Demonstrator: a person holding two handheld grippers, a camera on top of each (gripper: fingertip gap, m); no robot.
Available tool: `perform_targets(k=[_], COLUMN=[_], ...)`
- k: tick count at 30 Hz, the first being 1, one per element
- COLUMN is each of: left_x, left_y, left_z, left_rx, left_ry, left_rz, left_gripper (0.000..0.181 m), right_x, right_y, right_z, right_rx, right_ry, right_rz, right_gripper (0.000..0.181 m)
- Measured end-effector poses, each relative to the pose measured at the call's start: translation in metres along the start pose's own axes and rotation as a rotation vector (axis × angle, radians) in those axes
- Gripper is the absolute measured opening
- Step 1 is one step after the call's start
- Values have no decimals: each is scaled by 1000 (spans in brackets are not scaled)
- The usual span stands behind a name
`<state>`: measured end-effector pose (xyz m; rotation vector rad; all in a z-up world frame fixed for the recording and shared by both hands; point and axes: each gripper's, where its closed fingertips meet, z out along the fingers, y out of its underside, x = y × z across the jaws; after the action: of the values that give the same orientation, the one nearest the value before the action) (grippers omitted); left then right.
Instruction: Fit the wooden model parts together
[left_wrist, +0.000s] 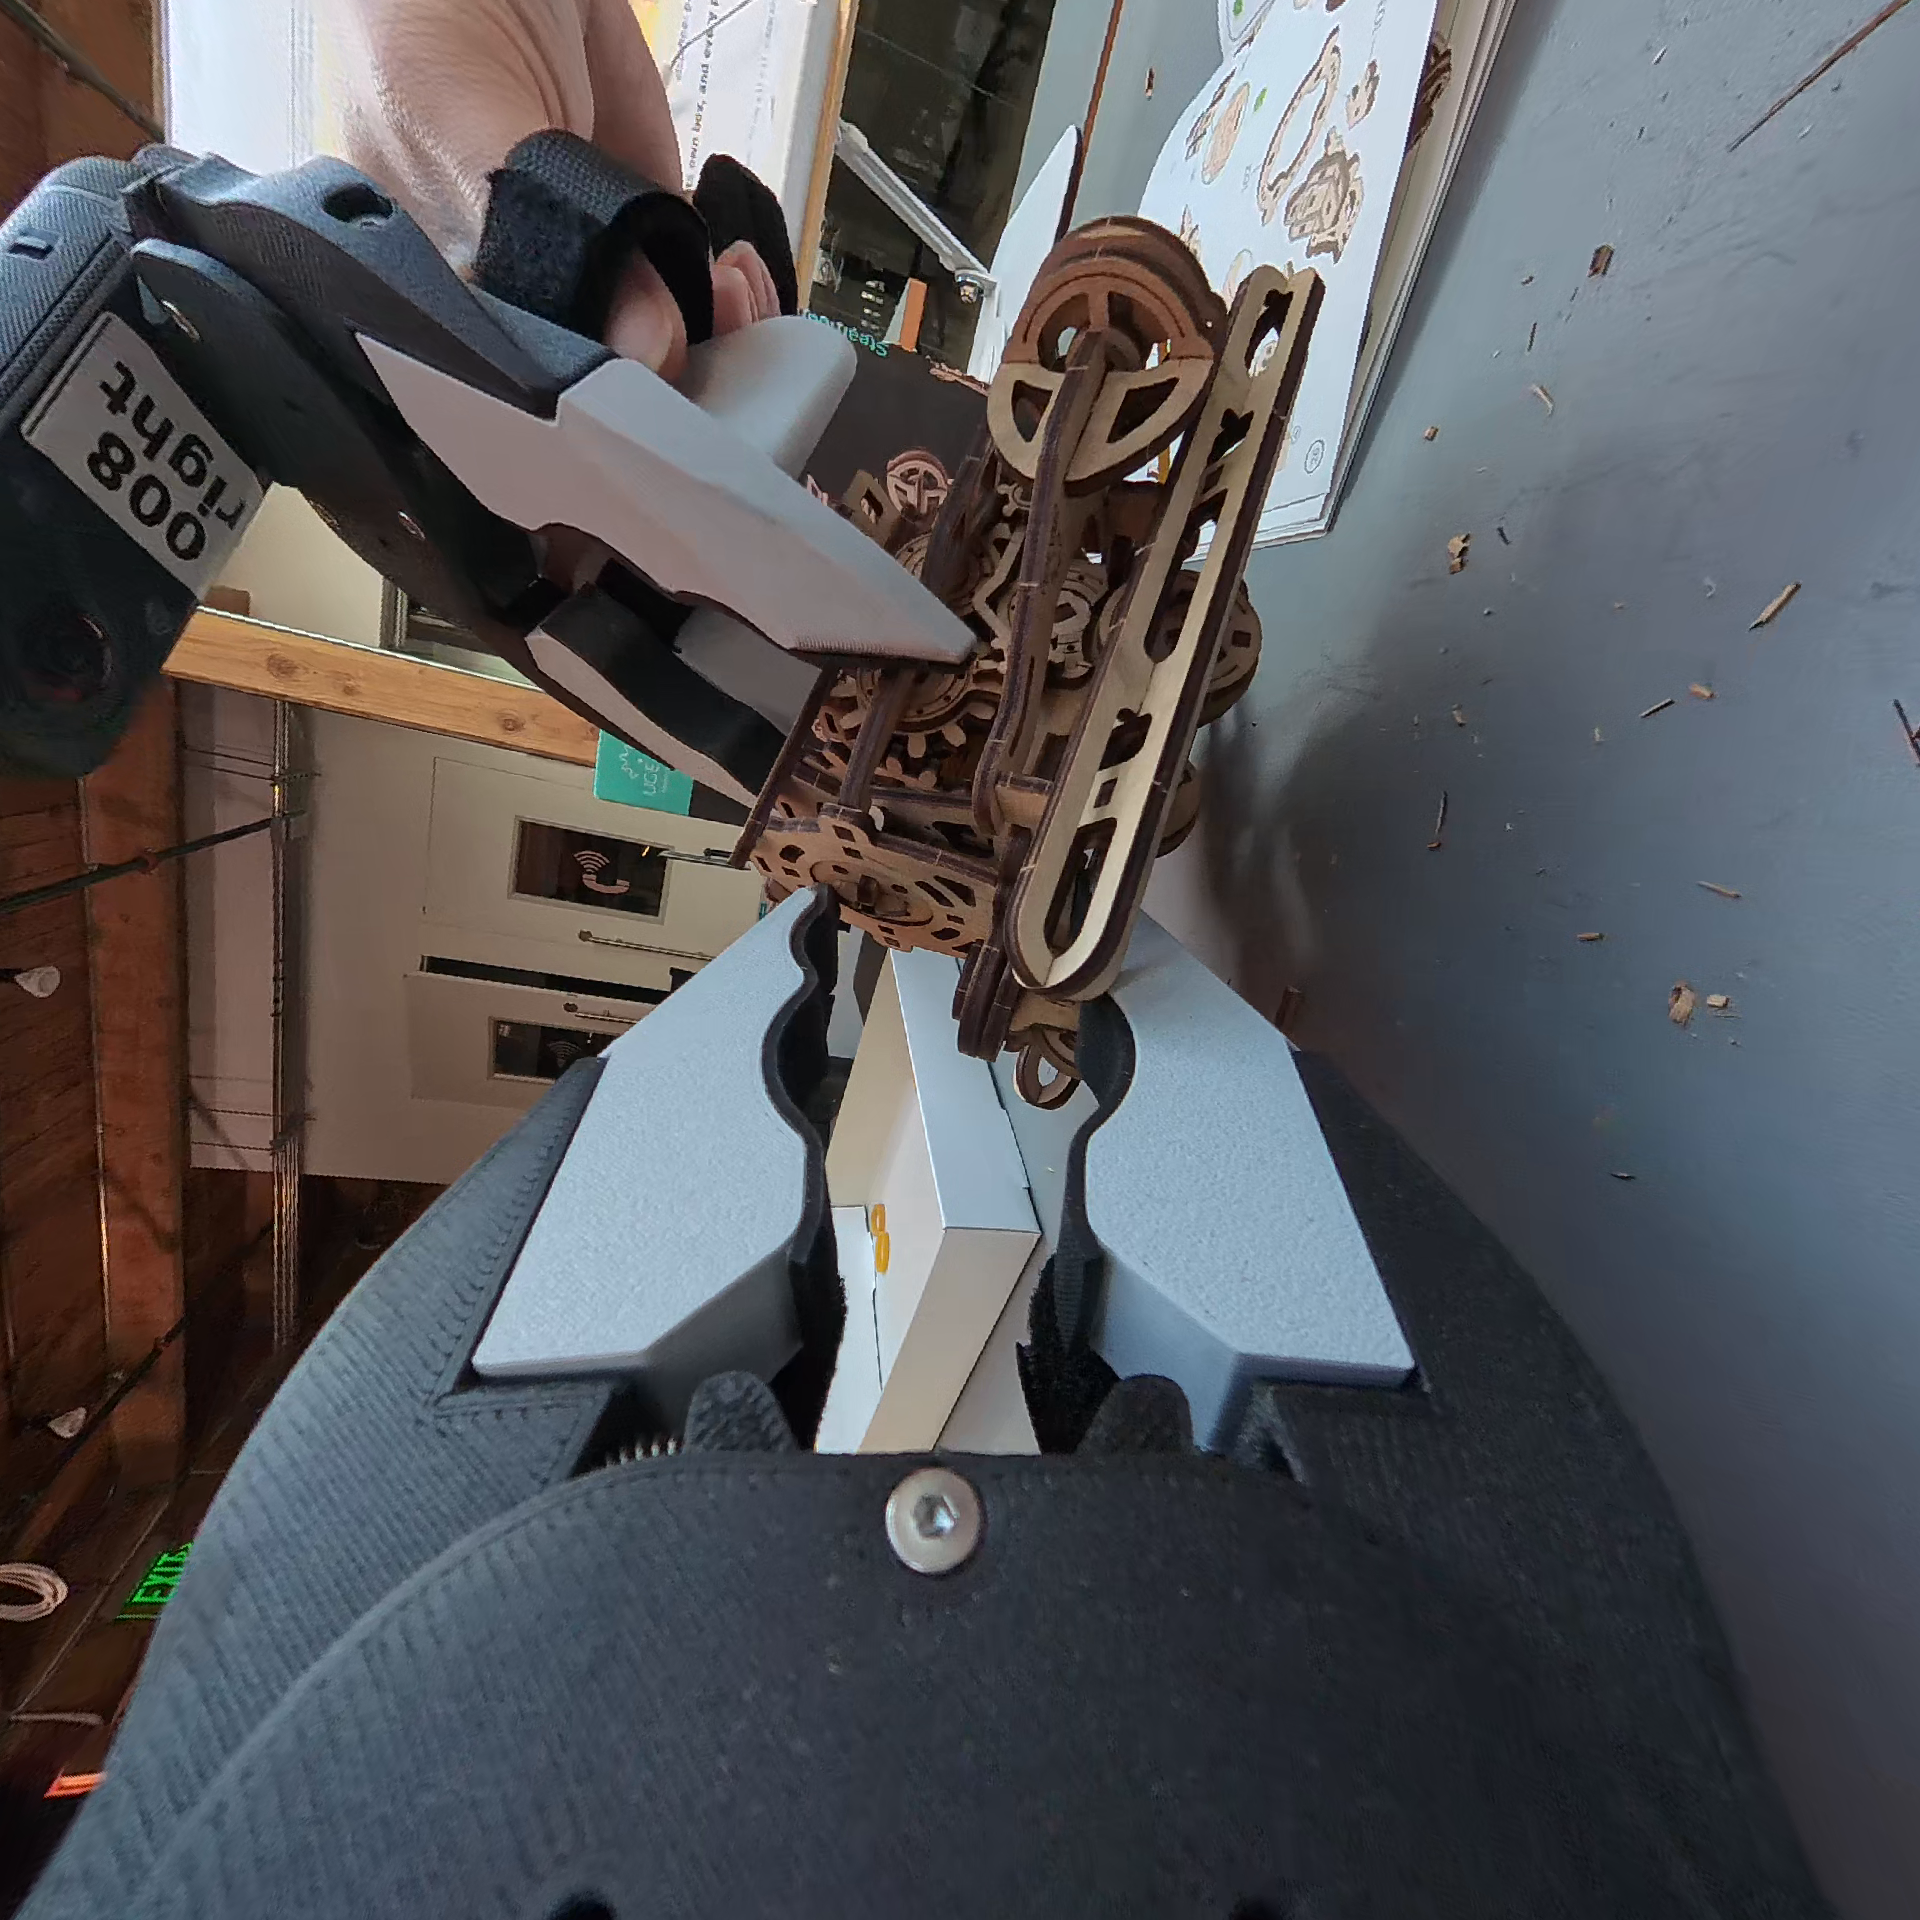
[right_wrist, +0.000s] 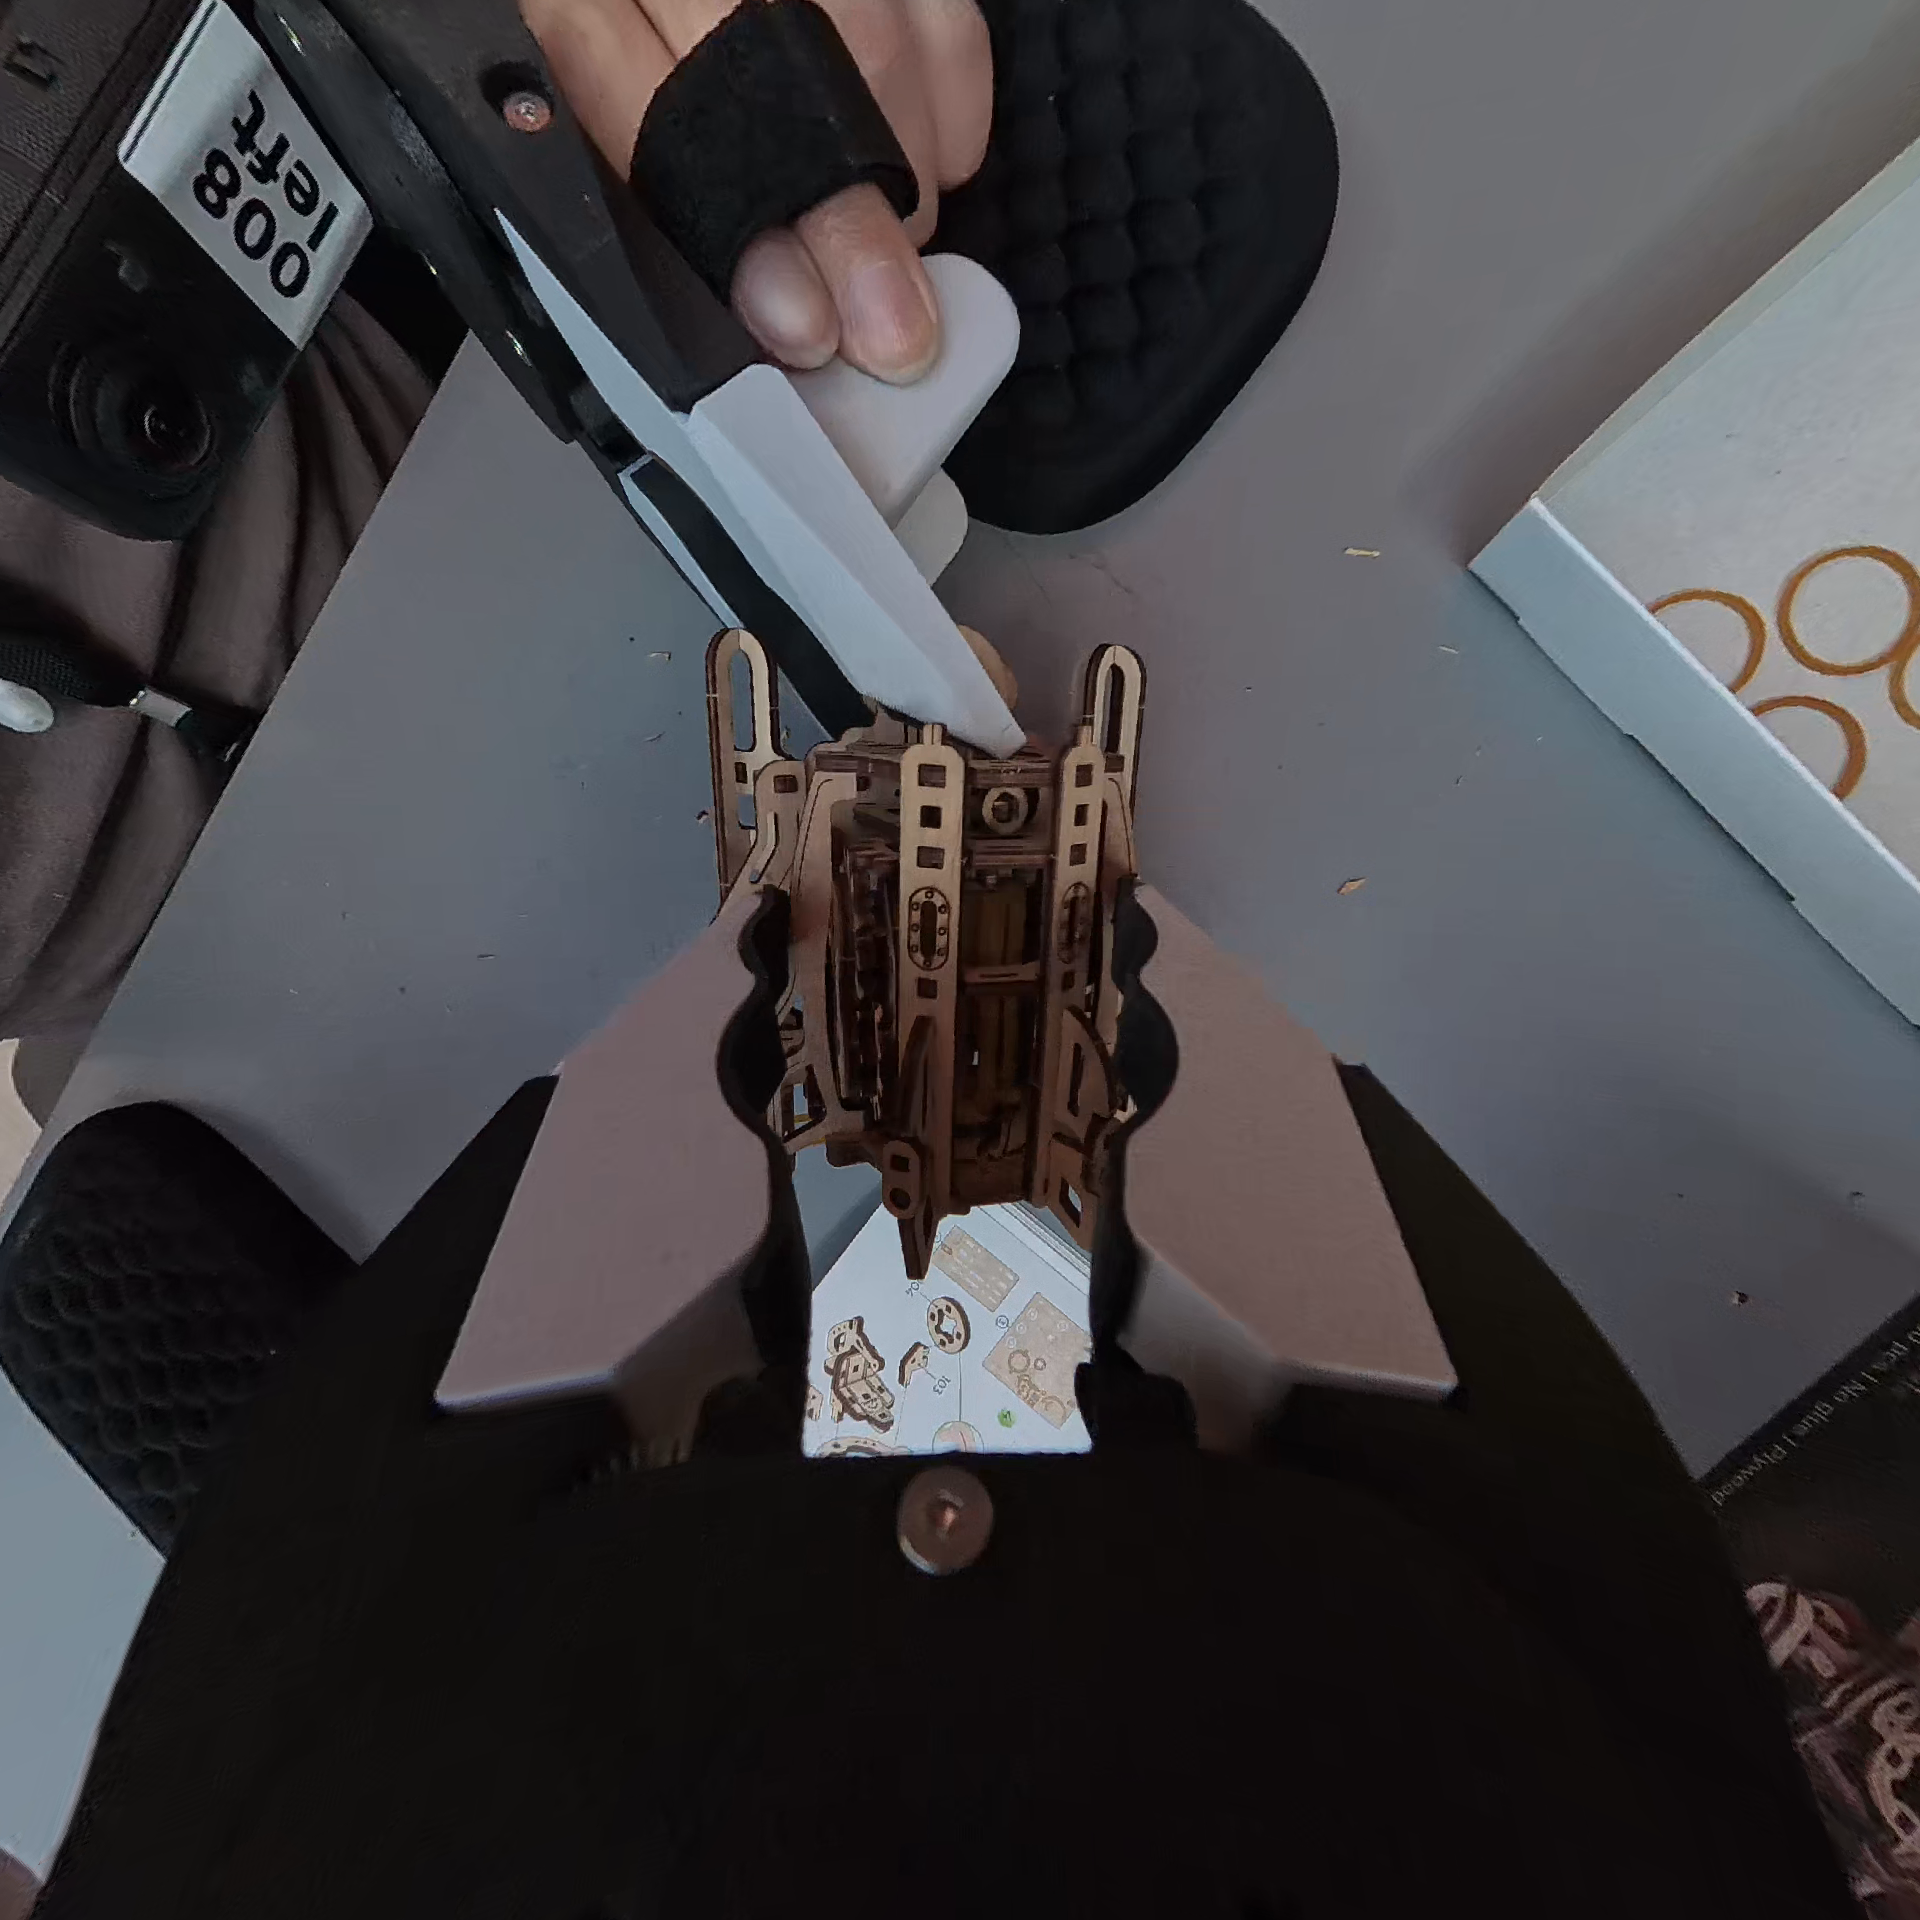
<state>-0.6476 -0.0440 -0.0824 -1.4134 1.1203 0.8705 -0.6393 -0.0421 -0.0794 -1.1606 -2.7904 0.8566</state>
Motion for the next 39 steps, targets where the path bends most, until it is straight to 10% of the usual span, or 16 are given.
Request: perform_targets(k=[20, 39], left_x=[-10, -30], left_y=[13, 46], left_z=[-13, -60], left_rx=[-31, -169], left_ry=[-61, -98], left_rz=[-22, -208], left_gripper=[72, 72], right_x=[12, 106], right_y=[0, 41], right_z=[8, -11], right_rx=[-164, -436], right_ry=[167, 468], right_rz=[-140, -336], right_gripper=[59, 59])
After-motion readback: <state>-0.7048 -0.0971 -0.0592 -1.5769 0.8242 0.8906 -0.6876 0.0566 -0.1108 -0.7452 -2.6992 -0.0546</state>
